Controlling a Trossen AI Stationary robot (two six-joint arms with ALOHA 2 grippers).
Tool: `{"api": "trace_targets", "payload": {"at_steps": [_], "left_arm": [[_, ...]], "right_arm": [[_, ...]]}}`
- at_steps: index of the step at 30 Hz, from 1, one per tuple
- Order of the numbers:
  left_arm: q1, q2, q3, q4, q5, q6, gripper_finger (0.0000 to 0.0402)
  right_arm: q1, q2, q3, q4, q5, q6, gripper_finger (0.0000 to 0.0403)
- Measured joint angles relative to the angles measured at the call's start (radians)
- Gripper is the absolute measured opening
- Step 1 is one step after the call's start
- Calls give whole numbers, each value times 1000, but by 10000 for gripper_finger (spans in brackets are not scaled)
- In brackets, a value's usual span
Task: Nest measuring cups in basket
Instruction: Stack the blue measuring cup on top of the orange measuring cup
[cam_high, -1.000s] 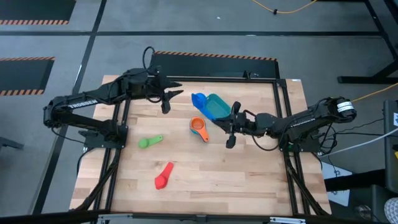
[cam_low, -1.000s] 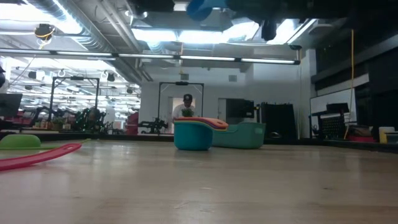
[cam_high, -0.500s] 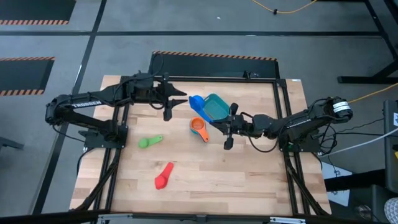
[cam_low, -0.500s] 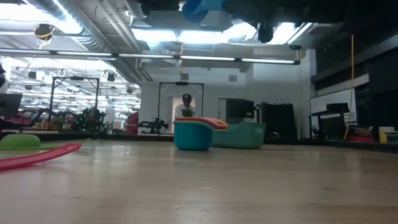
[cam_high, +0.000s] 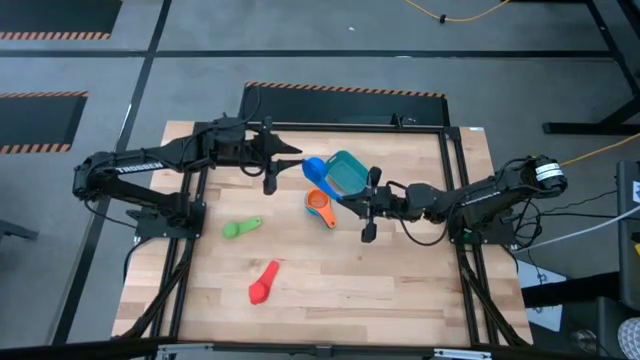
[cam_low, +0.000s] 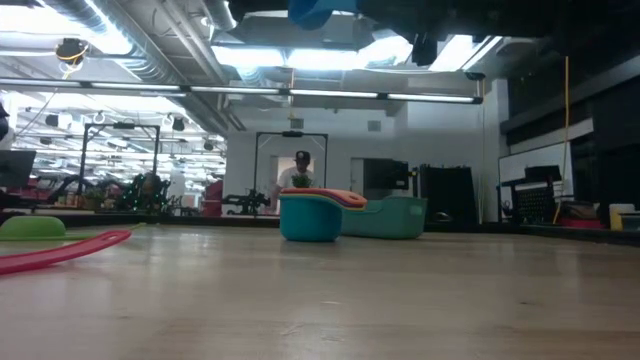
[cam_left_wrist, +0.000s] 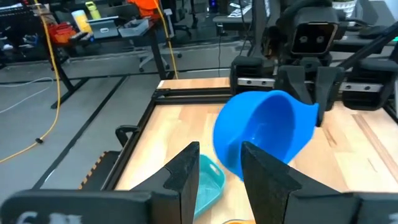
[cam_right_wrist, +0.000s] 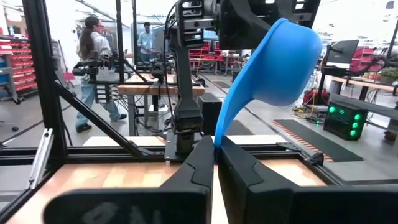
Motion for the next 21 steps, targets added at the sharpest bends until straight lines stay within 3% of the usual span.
{"api": "trace_targets", "payload": {"at_steps": [21], "left_arm": [[-39,66,0,4,-14,2,111]], "right_arm": [[0,51,1,81,-51,-8,16]]}}
